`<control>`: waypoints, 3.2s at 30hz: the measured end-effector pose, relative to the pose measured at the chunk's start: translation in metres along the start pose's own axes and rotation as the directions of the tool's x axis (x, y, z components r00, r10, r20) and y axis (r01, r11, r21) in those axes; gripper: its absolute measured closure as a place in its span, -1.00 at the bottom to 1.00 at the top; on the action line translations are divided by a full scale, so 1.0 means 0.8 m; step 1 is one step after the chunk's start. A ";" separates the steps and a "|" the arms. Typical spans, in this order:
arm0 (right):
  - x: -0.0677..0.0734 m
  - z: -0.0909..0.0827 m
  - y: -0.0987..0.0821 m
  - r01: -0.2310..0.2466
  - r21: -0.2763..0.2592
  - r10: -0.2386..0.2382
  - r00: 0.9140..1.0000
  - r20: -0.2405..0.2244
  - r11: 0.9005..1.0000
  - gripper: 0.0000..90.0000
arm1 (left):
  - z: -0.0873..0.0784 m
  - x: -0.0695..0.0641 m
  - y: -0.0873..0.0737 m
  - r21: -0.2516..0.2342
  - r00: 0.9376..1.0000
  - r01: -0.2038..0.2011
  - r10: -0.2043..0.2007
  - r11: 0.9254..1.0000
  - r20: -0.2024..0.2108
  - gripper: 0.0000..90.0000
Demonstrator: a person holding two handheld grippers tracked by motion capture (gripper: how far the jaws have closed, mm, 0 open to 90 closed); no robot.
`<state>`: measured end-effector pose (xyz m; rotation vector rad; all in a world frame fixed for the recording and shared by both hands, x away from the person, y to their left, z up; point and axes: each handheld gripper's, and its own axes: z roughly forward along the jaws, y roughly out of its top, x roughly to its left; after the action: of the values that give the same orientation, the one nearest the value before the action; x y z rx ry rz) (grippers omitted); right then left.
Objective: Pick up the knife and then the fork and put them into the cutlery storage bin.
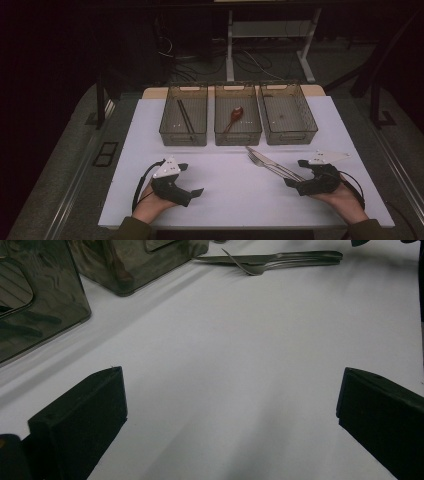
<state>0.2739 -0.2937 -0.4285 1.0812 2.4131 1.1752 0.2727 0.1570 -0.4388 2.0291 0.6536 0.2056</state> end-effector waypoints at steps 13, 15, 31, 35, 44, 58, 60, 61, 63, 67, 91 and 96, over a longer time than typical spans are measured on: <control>-0.014 0.004 0.019 -0.014 0.025 0.013 1.000 0.022 1.000 -0.64 | 0.003 -0.002 0.000 0.012 1.000 -0.005 0.004 1.000 0.014 -1.00; -0.016 0.006 0.024 -0.009 0.025 0.009 1.000 0.021 1.000 -0.64 | 0.003 -0.002 0.000 0.014 1.000 -0.003 0.003 1.000 0.015 -1.00; -0.035 0.035 0.063 0.029 0.061 -0.028 1.000 -0.006 0.998 -0.53 | 0.004 -0.002 0.000 0.013 1.000 -0.001 0.001 1.000 0.019 -1.00; -0.039 0.042 0.077 0.031 0.111 -0.030 1.000 -0.007 0.993 -0.50 | 0.004 -0.002 0.000 0.015 1.000 -0.001 0.000 1.000 0.020 -1.00; -0.036 0.052 0.100 0.108 0.295 -0.124 0.992 0.035 0.949 -0.32 | 0.005 -0.002 0.000 0.014 1.000 -0.003 0.002 1.000 0.025 -1.00; -0.023 0.081 0.107 0.203 0.519 -0.195 0.978 -0.071 0.830 0.19 | 0.004 -0.002 0.000 0.013 0.999 0.000 -0.001 1.000 0.034 -1.00; -0.023 0.083 0.107 0.211 0.543 -0.198 0.977 -0.083 0.813 0.26 | 0.004 -0.002 0.000 0.017 0.999 -0.002 0.001 1.000 0.034 -1.00; -0.023 0.085 0.106 0.217 0.555 -0.203 0.975 -0.087 0.803 0.29 | 0.005 -0.002 0.000 0.015 0.999 -0.001 0.000 1.000 0.035 -1.00; -0.023 0.088 0.106 0.230 0.578 -0.215 0.972 -0.096 0.783 0.35 | 0.005 -0.002 0.000 0.018 0.999 -0.001 0.000 1.000 0.036 -1.00; -0.022 0.094 0.105 0.249 0.599 -0.223 0.968 -0.119 0.761 0.42 | 0.005 -0.002 0.000 0.018 0.999 -0.001 0.000 1.000 0.038 -1.00; -0.014 0.108 0.108 0.238 0.682 -0.227 0.968 -0.107 0.692 0.66 | 0.006 -0.003 -0.001 0.026 0.999 0.002 -0.003 1.000 0.045 -1.00; -0.012 0.108 0.108 0.233 0.686 -0.224 0.969 -0.103 0.689 0.75 | 0.007 -0.003 -0.001 0.029 0.999 0.003 -0.005 1.000 0.047 -1.00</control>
<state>0.3685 -0.2166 -0.4199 0.8744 2.9711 0.1469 0.2722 0.1519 -0.4424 2.0537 0.6348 0.1468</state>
